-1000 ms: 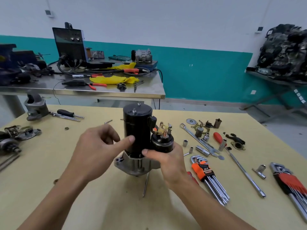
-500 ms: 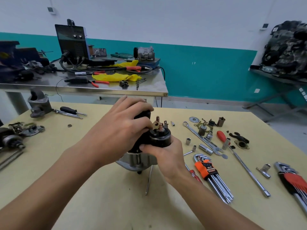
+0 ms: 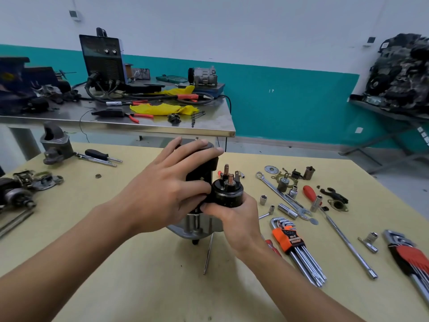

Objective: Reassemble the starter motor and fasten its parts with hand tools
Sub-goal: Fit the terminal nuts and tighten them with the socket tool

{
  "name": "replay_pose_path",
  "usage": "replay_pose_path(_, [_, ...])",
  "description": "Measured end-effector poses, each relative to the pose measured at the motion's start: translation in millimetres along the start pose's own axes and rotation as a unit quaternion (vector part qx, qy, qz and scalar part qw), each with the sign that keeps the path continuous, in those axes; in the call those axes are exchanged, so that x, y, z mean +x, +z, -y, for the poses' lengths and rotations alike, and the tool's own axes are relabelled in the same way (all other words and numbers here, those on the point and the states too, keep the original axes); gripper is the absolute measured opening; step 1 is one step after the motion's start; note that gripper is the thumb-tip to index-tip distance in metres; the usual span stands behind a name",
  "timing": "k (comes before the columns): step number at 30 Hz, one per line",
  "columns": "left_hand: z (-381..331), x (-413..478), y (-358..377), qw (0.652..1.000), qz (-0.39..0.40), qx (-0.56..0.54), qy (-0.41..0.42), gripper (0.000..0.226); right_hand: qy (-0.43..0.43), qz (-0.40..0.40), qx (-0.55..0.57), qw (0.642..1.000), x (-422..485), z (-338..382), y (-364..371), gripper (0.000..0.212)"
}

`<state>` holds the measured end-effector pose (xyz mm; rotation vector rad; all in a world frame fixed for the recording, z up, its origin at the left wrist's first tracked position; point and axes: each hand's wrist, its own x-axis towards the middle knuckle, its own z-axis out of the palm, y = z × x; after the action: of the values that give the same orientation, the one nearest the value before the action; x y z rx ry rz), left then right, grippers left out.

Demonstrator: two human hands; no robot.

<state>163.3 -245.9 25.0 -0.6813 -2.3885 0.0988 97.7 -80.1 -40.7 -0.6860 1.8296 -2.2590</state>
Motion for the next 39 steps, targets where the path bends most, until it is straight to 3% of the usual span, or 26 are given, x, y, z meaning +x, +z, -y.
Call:
replay_pose_path(5, [-14,-8,9,0.974,-0.153,-0.157,-0.064,0.022,-0.035,-0.001,0.005,0.999,-3,2,1,0.036])
replay_pose_path(7, [-13,-16,1,0.940,-0.220,-0.222,-0.134,0.023,-0.044,-0.005,-0.022,0.999,-4,2,0,0.038])
replay_pose_path(9, [-2,-35,-10,0.918,-0.222,-0.218,-0.245,0.019,-0.042,-0.010,-0.047,0.998,-4,2,1,0.034])
replay_pose_path(11, [17,-61,-23,0.903,-0.093,-0.165,-0.386,0.026,-0.045,-0.016,-0.062,0.997,-4,3,4,0.033])
replay_pose_path(13, [32,-89,-30,0.864,0.127,-0.068,-0.483,0.028,-0.051,-0.016,-0.068,0.996,-5,3,7,0.034])
replay_pose_path(16, [36,-118,-26,0.785,0.390,0.006,-0.481,0.046,-0.055,-0.018,-0.063,0.996,-7,5,9,0.034])
replay_pose_path(18, [33,-129,-20,0.753,0.449,-0.004,-0.481,0.059,-0.059,-0.020,-0.067,0.996,-9,5,8,0.035])
replay_pose_path(21, [35,-140,-12,0.736,0.442,-0.012,-0.512,0.059,-0.068,-0.020,-0.070,0.995,-16,4,9,0.035])
replay_pose_path(24, [38,-142,-6,0.738,0.363,-0.038,-0.567,0.028,-0.078,-0.028,-0.065,0.994,-22,5,8,0.036])
replay_pose_path(27, [30,-135,-8,0.761,0.318,-0.041,-0.564,0.006,-0.082,-0.041,-0.057,0.994,-24,6,8,0.036])
replay_pose_path(28, [23,-129,-11,0.783,0.276,-0.048,-0.555,0.005,-0.079,-0.045,-0.052,0.994,-24,6,8,0.035])
replay_pose_path(30, [5,-105,-26,0.829,0.121,-0.112,-0.535,0.005,-0.077,-0.059,-0.046,0.994,-23,5,9,0.035])
replay_pose_path(33, [-33,-42,-61,0.872,-0.055,-0.224,-0.432,0.005,-0.069,-0.080,-0.048,0.993,-21,2,11,0.034])
replay_pose_path(35, [-51,-4,-71,0.900,-0.073,-0.245,-0.352,0.008,-0.069,-0.089,-0.047,0.993,-21,1,12,0.034])
replay_pose_path(39, [-66,46,-61,0.956,-0.023,-0.152,-0.249,0.015,-0.071,-0.103,-0.043,0.991,-19,0,11,0.033])
